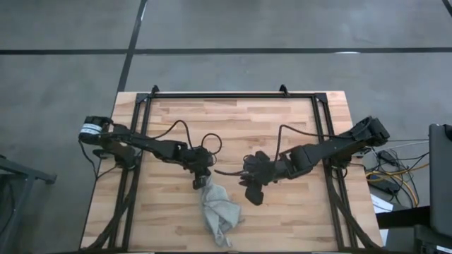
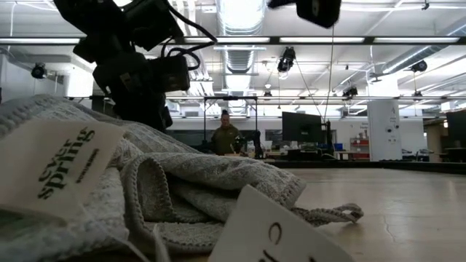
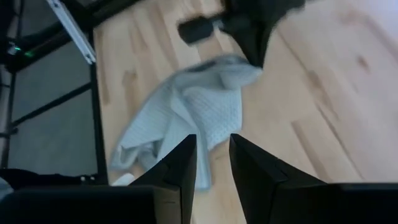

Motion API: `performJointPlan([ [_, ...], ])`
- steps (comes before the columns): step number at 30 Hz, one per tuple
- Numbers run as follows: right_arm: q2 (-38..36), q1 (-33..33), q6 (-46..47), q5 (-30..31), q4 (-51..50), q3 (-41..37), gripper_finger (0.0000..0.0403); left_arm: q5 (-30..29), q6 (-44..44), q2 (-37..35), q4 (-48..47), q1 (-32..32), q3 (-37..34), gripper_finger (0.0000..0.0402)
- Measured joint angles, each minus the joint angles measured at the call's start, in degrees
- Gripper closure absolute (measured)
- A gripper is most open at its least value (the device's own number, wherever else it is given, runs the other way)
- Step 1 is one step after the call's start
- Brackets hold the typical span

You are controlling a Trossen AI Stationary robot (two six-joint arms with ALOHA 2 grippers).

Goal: Fold microfiber towels
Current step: Prepare the microfiber cloth on the table

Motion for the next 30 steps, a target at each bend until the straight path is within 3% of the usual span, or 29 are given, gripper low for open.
performJointPlan([
  [14,0.0,3.8,11.2,0.14,8.78,-8.92,0.0325,0.2,1.39,0.02,-3.31,-0.02,0.04,0.0401],
  [25,0.0,4.4,15.52,-0.1,25.47,-18.07,0.0329,0.22,1.37,0.02,-3.28,-0.02,0.04,0.0401],
  [30,0.0,4.63,18.51,-0.2,26.53,-22.07,0.0333,0.23,1.36,0.02,-3.28,-0.02,0.02,0.0401],
])
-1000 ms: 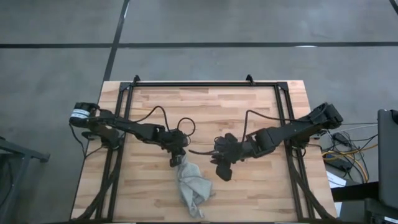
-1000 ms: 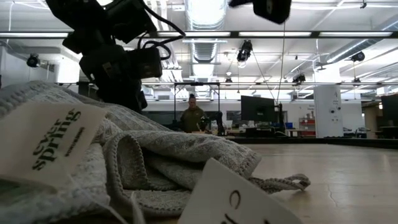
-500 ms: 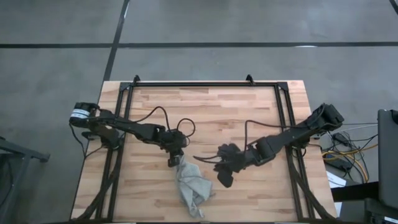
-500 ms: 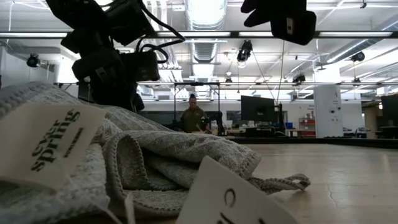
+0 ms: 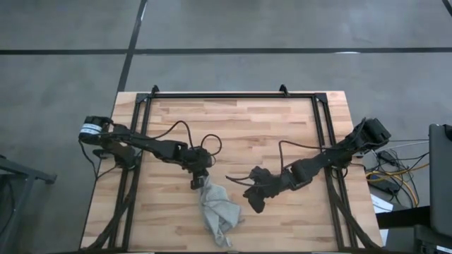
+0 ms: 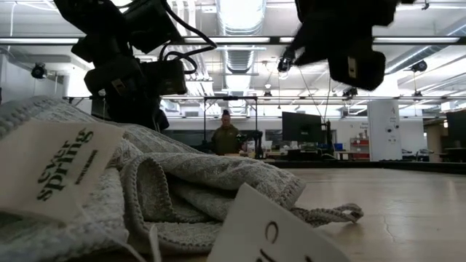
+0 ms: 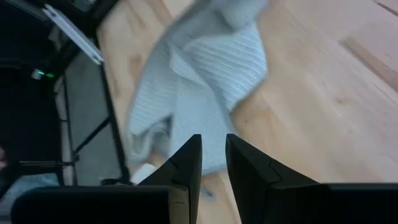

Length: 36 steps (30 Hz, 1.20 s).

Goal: Fold microfiber towels
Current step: Prepare the microfiber cloth on the table

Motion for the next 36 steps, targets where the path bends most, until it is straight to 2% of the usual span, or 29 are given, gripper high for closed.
performJointPlan([
  [19,0.01,-0.02,-4.51,0.19,1.36,-1.63,0.0328,0.01,1.06,0.0,-0.02,-0.02,0.0,0.0401],
  [28,7.28,-0.02,-5.92,-0.16,8.75,-1.43,0.0332,0.01,1.06,0.0,-0.26,-0.02,-0.05,0.0401],
  [36,8.55,-0.02,-4.84,-0.41,7.82,-1.47,0.0329,0.04,0.84,0.0,-1.11,-0.02,-0.11,0.0401],
])
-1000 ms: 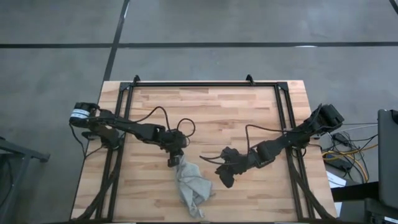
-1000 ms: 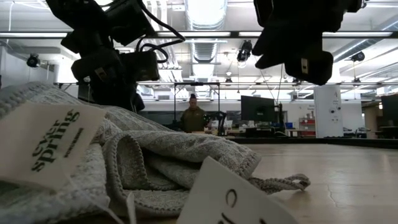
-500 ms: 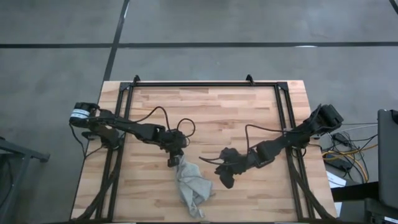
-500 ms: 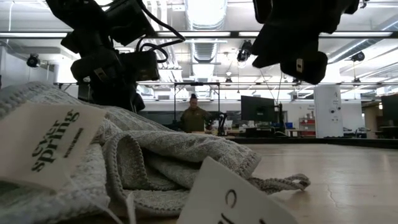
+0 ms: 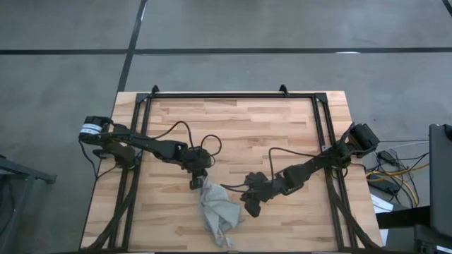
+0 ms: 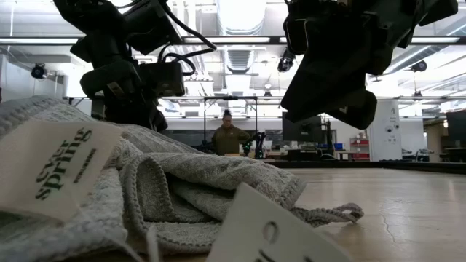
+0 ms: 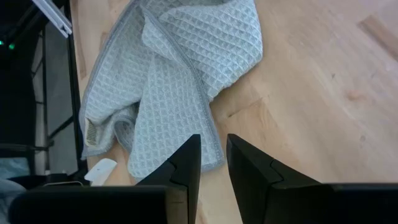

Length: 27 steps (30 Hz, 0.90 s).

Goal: Fold microfiber towels
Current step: Prepare the microfiber cloth on the table

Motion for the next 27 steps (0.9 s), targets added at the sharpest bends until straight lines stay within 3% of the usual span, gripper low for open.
performJointPlan([
  [27,8.76,0.0,1.67,-5.43,8.29,0.59,0.0339,-0.01,0.07,0.0,0.01,0.01,0.0,0.0401],
])
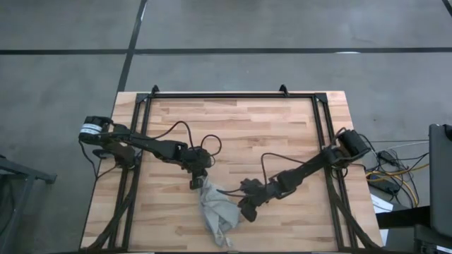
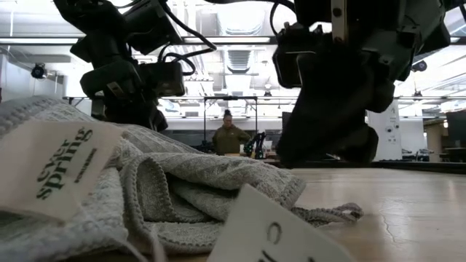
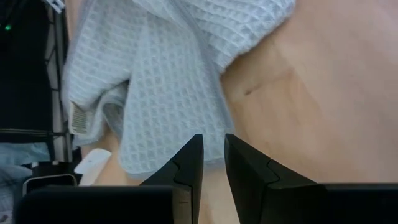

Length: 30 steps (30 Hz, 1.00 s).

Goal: Fold microfiber towels
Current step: Prepare the microfiber cloth on the table

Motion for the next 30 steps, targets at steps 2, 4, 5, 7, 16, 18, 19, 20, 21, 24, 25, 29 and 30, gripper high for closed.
performJointPlan([
  [2,0.4,0.0,-0.07,-0.1,0.16,0.39,0.0339,0.0,-0.02,0.0,0.04,-0.01,0.0,0.0401],
  [4,0.47,0.0,-0.67,-0.2,0.11,0.43,0.0339,0.0,-0.03,0.0,0.02,0.0,-0.01,0.0401],
  [5,0.47,0.0,-0.78,-0.2,0.14,0.53,0.0339,0.0,-0.03,0.0,0.07,-0.01,-0.01,0.0401],
  [7,0.47,0.0,-1.09,-0.2,0.35,0.57,0.0339,0.0,-0.05,0.0,0.03,0.0,-0.01,0.0401],
  [16,2.56,-0.02,0.22,-3.13,3.2,0.5,0.0339,0.04,-0.16,0.0,0.06,0.01,0.0,0.0401],
  [18,4.13,0.0,0.74,-4.87,5.1,0.66,0.0339,0.25,-0.18,0.0,0.02,0.01,0.04,0.0401],
  [19,5.24,0.0,1.02,-5.43,5.2,1.14,0.0339,0.34,-0.16,0.0,0.05,0.01,0.2,0.0401],
  [20,6.21,0.02,0.95,-5.59,5.01,1.97,0.0339,0.37,-0.13,0.0,0.06,-0.01,0.44,0.0401],
  [21,6.91,0.01,1.06,-5.86,5.05,2.55,0.0339,0.37,0.0,0.0,0.08,-0.01,0.62,0.0401],
  [24,9.09,0.0,1.18,-5.93,4.82,4.73,0.0339,0.39,0.08,0.0,0.06,0.01,0.95,0.0401],
  [25,9.37,0.0,1.19,-6.06,4.38,5.43,0.0339,0.39,0.11,0.0,0.05,0.01,0.98,0.0401],
  [29,9.54,0.0,-1.66,-6.51,-0.1,7.96,0.0339,0.42,0.17,0.0,-0.01,0.01,1.03,0.0401],
  [30,9.4,0.0,-2.83,-6.74,-1.15,8.46,0.0339,0.42,0.19,0.0,-0.12,0.01,1.01,0.0401],
])
